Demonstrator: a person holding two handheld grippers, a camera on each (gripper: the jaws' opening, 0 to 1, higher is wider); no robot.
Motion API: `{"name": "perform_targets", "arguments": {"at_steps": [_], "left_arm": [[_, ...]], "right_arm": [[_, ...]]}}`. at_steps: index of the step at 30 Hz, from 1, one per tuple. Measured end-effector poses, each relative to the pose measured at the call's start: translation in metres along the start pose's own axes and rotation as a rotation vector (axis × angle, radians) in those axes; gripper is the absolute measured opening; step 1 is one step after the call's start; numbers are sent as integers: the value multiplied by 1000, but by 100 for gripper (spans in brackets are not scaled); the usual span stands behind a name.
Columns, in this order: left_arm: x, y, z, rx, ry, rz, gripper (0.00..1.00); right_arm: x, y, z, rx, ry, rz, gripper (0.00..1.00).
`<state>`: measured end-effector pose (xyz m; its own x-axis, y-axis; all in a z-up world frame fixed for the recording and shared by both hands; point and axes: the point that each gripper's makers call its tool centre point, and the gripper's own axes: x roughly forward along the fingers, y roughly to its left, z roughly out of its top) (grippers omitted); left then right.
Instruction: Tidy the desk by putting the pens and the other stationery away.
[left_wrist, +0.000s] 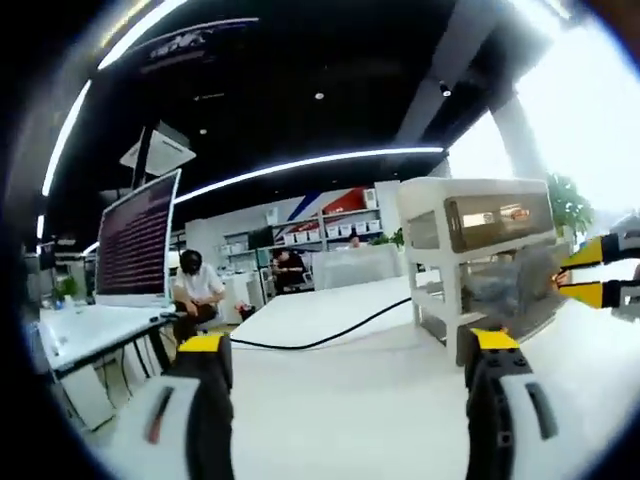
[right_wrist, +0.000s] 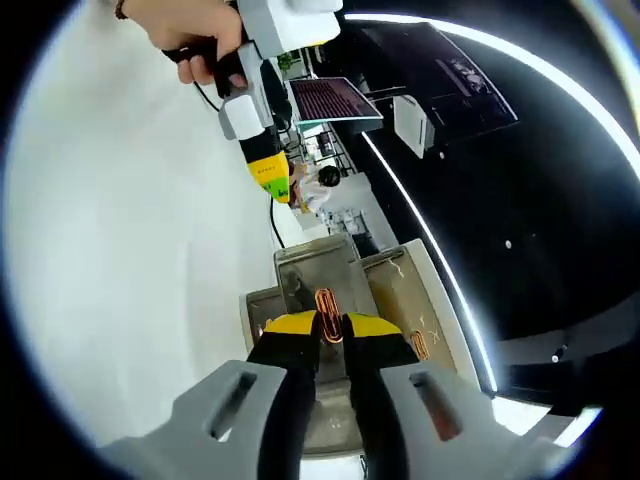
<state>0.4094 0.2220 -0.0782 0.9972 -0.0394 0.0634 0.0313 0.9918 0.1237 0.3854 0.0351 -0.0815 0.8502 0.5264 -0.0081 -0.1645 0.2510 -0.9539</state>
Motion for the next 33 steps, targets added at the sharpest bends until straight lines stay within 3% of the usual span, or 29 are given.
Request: {"name": "perform_targets", "arguments": {"at_steps": [4, 8, 17, 20, 25, 33], "left_arm": [[0, -11, 0, -40, -2, -44, 97], [0, -17, -2, 22, 3, -45, 95], [0, -29, -8, -9, 25, -97, 96], [1, -34, -10, -23, 35, -123, 93], [1, -35, -11, -17, 39, -127, 93], [1, -33, -8, -26, 32, -125, 93]], "right_arm": [[14, 0, -7, 39, 15, 14, 13], [24, -4, -12, 67, 28, 27, 13], [46, -4, -24, 88, 59, 33, 13], [51, 3, -28, 92, 92, 43, 13], [56, -1, -30, 102, 92, 32, 13], [71, -3, -39, 187, 101, 40, 14]]}}
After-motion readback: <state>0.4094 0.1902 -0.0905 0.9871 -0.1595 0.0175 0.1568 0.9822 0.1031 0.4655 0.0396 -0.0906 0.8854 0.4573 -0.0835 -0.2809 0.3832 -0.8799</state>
